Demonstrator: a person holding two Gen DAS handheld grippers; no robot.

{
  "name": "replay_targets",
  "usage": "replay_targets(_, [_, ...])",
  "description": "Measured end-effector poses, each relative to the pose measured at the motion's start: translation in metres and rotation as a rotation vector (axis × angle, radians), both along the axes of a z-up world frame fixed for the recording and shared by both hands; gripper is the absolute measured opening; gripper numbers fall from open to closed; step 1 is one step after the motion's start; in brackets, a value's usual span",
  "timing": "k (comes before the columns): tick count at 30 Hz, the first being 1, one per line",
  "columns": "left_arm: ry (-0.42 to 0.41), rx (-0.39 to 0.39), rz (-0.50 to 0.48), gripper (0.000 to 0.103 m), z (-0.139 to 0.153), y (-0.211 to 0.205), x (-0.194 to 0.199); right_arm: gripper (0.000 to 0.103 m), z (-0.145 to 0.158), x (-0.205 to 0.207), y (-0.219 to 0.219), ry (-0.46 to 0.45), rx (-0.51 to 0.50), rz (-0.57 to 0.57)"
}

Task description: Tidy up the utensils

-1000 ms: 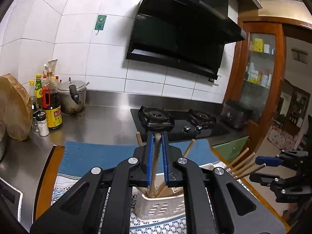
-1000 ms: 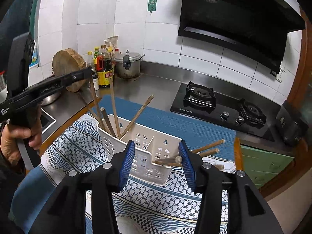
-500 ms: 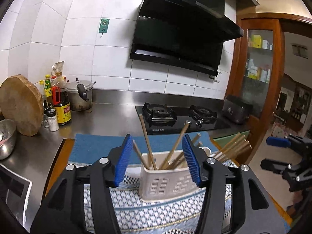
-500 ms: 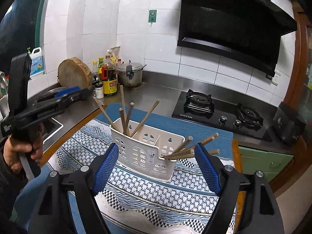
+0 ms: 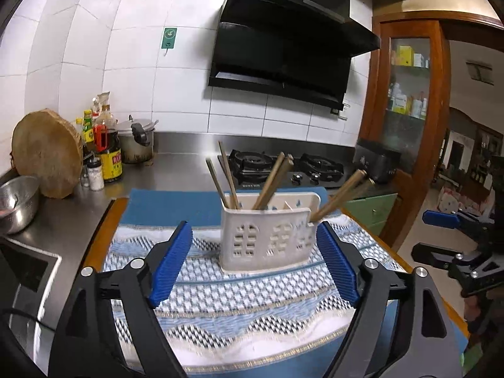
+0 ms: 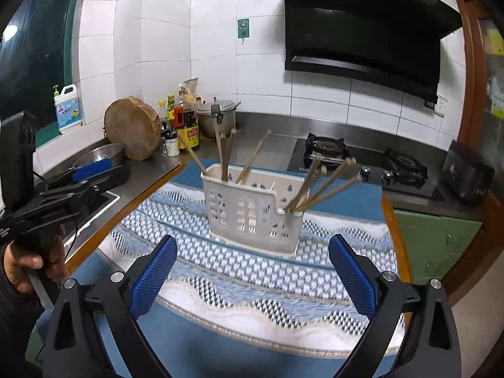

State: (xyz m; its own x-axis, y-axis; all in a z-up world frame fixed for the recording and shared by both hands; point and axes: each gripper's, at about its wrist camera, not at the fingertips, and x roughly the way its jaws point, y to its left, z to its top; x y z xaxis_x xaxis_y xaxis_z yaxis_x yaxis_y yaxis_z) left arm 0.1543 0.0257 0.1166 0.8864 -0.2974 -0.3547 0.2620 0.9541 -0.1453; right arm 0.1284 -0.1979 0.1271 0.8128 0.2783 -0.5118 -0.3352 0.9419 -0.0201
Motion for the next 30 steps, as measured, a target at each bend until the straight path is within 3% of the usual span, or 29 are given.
replay_targets(7, [-0.008,0.019,0.042,0.091,-0.018,0.001,-0.041,0.096,-0.022,-0.029,-0.001,0.000,-0.018,-0.033])
replay_targets(20, [0.002,0.060,0.127,0.097,-0.036,-0.001,-0.092,0.096,-0.054,-0.066,-0.003,0.013,-0.038,-0.085])
replay_targets(30, [0.010,0.038,0.113,0.098,-0.038,0.001,-0.124,0.096,-0.064,-0.086,0.000,0.019,-0.047,-0.110])
